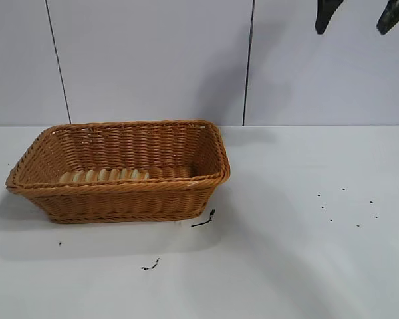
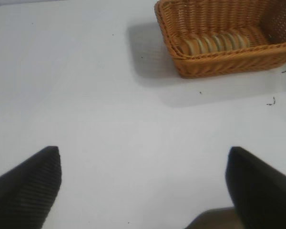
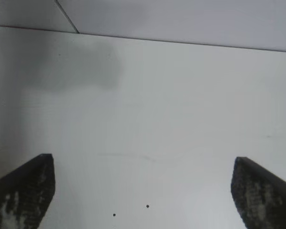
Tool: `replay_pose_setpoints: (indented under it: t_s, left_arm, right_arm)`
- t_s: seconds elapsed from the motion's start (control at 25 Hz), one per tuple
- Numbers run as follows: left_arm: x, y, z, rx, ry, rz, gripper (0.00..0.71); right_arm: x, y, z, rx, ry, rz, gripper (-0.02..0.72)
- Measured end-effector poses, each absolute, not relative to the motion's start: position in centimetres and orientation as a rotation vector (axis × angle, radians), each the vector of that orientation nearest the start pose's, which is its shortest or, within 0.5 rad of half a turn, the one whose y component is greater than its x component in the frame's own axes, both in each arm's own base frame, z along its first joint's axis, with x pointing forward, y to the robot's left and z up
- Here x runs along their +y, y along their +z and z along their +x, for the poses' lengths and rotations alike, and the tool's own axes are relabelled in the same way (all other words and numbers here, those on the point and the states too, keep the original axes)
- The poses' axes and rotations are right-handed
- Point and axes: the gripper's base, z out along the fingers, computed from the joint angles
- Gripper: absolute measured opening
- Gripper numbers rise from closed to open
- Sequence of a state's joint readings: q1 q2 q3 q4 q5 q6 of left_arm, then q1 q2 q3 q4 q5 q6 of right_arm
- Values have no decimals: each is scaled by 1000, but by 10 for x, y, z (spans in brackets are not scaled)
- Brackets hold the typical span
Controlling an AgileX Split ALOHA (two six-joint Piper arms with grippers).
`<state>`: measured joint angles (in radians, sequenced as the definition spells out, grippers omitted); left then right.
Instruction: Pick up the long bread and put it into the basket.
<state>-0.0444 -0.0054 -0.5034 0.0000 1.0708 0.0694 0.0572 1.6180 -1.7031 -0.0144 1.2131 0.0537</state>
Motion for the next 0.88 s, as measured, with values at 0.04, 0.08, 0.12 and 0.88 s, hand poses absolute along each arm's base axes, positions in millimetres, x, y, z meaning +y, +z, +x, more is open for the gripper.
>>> replay_pose_setpoints:
  t_s: [0.04, 0.08, 0.12, 0.88]
  left_arm:
    - [0, 277, -7, 2042, 16, 116, 696]
    - [0, 277, -7, 2042, 16, 116, 696]
    - [0, 277, -7, 2042, 16, 116, 696]
    - [0, 277, -7, 2042, 16, 116, 696]
  right_arm:
    - [17, 387, 324, 2627, 19, -7, 693]
    - [16, 391, 305, 2619, 19, -6, 693]
    - [15, 391, 284, 2621, 19, -6, 693]
    - [0, 283, 17, 2165, 44, -9, 693]
